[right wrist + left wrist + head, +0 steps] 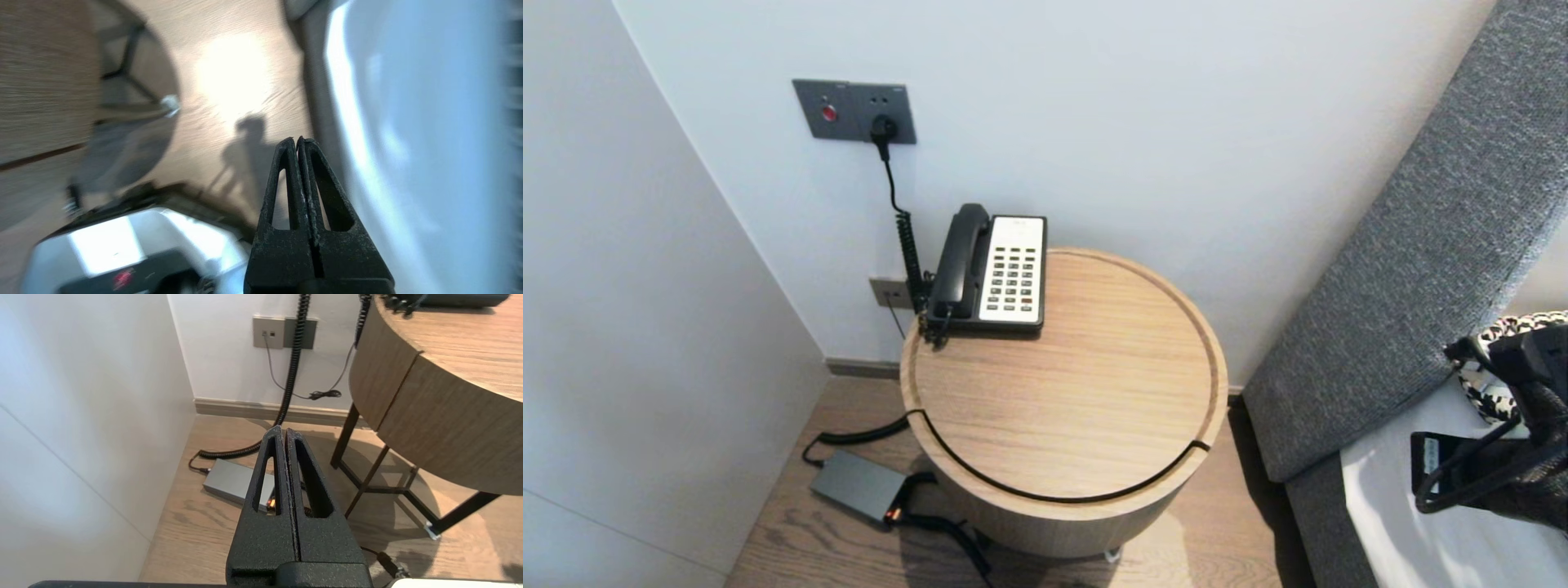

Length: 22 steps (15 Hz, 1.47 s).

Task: Close the nightstand drawer

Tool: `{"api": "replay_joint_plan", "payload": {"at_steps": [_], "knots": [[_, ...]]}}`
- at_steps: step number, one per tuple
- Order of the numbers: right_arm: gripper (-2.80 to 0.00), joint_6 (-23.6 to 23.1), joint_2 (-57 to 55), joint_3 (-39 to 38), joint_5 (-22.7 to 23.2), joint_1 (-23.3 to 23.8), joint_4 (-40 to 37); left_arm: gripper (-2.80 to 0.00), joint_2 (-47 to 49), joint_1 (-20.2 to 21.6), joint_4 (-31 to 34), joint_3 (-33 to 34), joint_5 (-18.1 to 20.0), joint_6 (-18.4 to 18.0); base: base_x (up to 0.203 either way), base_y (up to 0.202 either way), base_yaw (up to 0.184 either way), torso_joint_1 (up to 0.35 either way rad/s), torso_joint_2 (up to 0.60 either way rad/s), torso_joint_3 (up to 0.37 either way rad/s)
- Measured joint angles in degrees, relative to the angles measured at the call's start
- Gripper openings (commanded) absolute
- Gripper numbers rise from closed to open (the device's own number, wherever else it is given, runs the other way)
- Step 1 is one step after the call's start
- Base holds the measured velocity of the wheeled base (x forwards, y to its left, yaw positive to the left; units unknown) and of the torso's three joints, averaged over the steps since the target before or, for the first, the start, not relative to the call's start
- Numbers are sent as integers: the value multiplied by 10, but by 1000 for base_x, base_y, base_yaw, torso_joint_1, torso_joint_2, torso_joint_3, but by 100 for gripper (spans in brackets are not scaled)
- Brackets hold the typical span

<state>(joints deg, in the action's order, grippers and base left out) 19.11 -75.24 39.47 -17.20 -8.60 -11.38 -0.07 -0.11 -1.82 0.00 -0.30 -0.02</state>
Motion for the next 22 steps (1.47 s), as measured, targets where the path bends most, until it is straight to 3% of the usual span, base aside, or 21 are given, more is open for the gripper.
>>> {"api": "replay_joint_plan", "payload": {"at_steps": [2, 4, 7, 12, 17, 22], "knots": [[-280, -16, 38, -29, -25, 4, 2, -280, 0, 0, 0, 0, 0, 0, 0, 0, 0, 0, 0, 0], [-280, -34, 79, -62, -15, 7, 28, -280, 0, 0, 0, 0, 0, 0, 0, 0, 0, 0, 0, 0], [-280, -98, 147, -164, 56, 12, 117, -280, 0, 0, 0, 0, 0, 0, 0, 0, 0, 0, 0, 0], [-280, -215, 304, -360, 161, 66, 253, -280, 0, 0, 0, 0, 0, 0, 0, 0, 0, 0, 0, 0], [-280, -234, 480, -394, 214, 97, 194, -280, 0, 0, 0, 0, 0, 0, 0, 0, 0, 0, 0, 0], [-280, -231, 595, -394, 180, 73, 142, -280, 0, 0, 0, 0, 0, 0, 0, 0, 0, 0, 0, 0]]}}
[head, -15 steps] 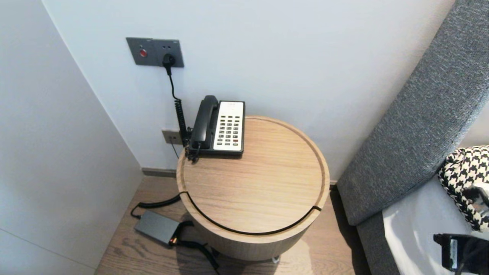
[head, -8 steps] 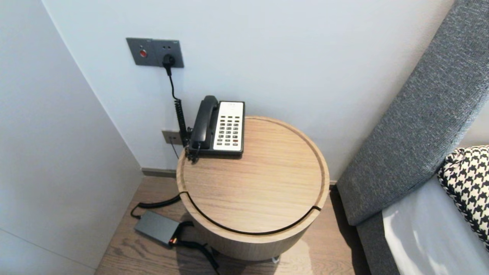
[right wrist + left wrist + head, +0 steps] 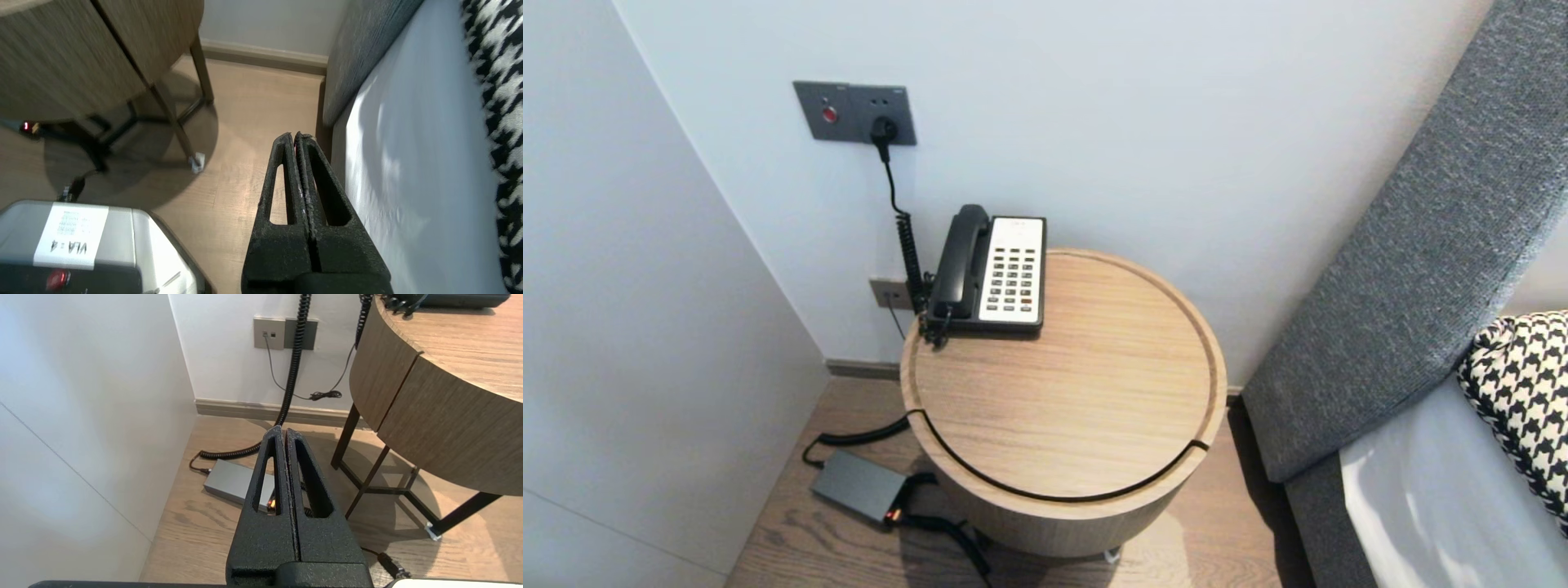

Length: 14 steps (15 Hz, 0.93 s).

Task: Close the nightstand drawer

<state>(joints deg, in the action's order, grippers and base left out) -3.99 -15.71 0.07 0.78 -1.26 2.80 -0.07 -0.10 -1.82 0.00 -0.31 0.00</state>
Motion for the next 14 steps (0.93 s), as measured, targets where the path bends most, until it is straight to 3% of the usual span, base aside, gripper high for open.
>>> {"api": "replay_joint_plan", "payload": {"at_steps": [14], "knots": [[-280, 18, 150, -1, -2, 8, -1, -280, 0, 0, 0, 0, 0, 0, 0, 0, 0, 0, 0, 0]]}}
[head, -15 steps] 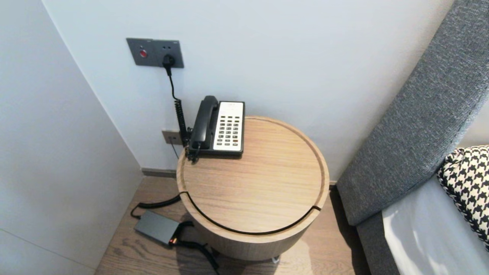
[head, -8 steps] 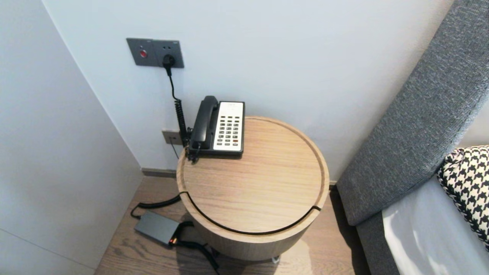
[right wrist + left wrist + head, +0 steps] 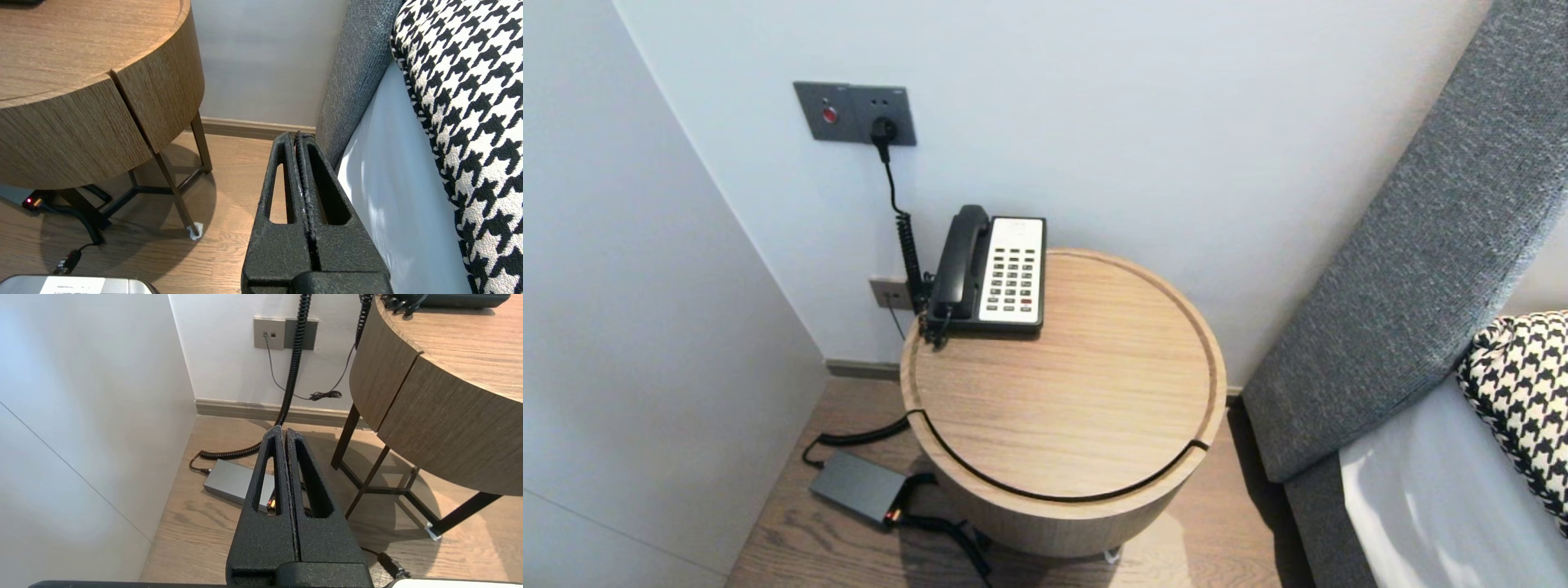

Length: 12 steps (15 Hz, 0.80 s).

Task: Close the nightstand drawer, then open the nightstand drawer

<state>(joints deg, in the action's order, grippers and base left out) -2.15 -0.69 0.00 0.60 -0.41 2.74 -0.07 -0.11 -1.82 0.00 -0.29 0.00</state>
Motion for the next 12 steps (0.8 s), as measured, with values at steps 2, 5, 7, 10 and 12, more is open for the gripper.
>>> {"api": "replay_joint_plan", "payload": {"at_steps": [2, 5, 7, 10, 12], "knots": [[-280, 1, 3, 0, 0, 0, 0, -280, 0, 0, 0, 0, 0, 0, 0, 0, 0, 0, 0, 0], [-280, 1, 4, 0, 0, 0, 1, -280, 0, 0, 0, 0, 0, 0, 0, 0, 0, 0, 0, 0], [-280, 4, 5, 0, 0, 0, 1, -280, 0, 0, 0, 0, 0, 0, 0, 0, 0, 0, 0, 0], [-280, 4, 5, 0, 0, 0, 1, -280, 0, 0, 0, 0, 0, 0, 0, 0, 0, 0, 0, 0], [-280, 4, 5, 0, 0, 0, 1, -280, 0, 0, 0, 0, 0, 0, 0, 0, 0, 0, 0, 0]]}}
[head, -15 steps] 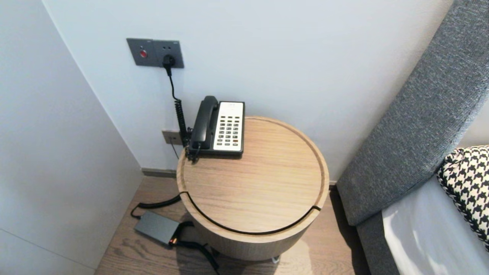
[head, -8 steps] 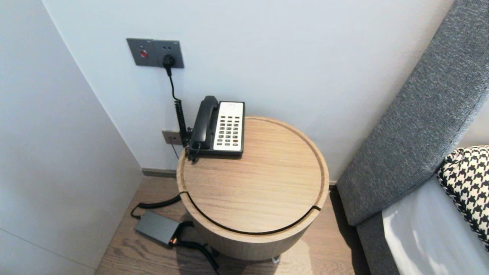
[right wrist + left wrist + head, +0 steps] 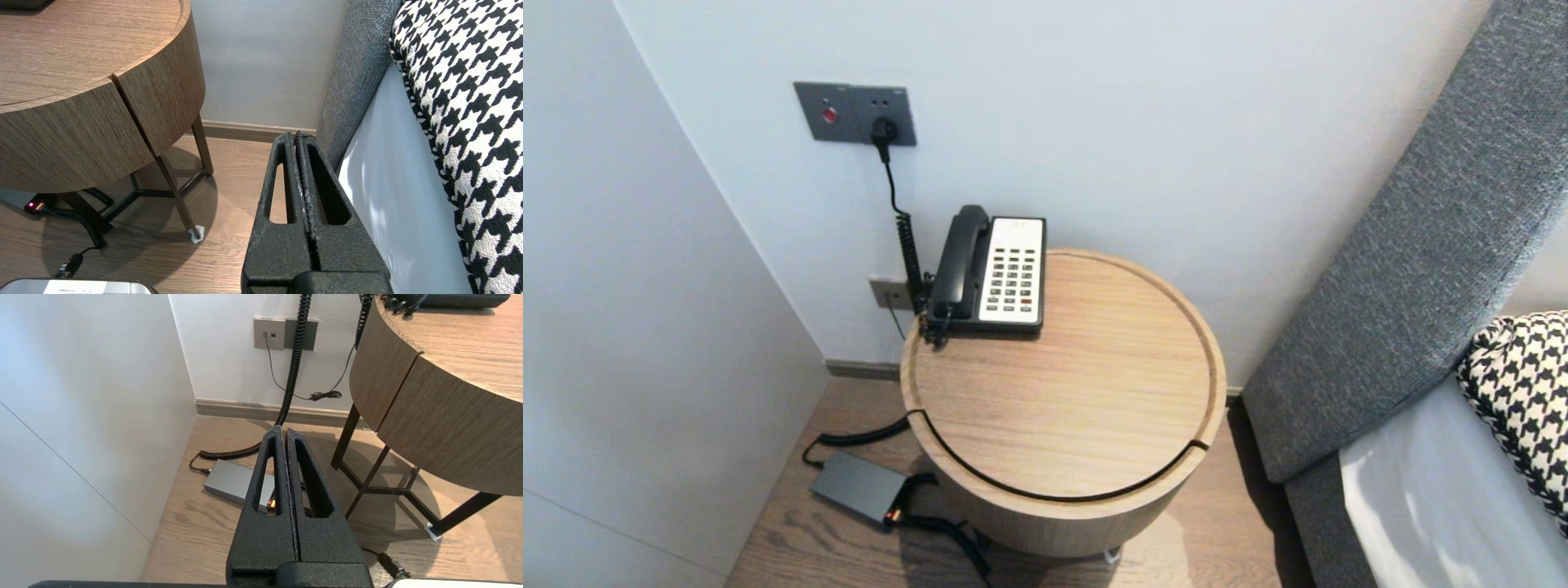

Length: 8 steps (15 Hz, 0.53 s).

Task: Open the nightstand drawer

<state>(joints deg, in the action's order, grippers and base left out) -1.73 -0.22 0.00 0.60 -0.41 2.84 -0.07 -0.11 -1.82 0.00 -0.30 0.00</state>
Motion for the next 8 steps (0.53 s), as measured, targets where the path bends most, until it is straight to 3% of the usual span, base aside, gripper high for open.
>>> {"api": "replay_joint_plan", "payload": {"at_steps": [8], "knots": [[-280, 18, 0, 0, -3, -1, -1, -280, 0, 0, 0, 0, 0, 0, 0, 0, 0, 0, 0, 0]]}}
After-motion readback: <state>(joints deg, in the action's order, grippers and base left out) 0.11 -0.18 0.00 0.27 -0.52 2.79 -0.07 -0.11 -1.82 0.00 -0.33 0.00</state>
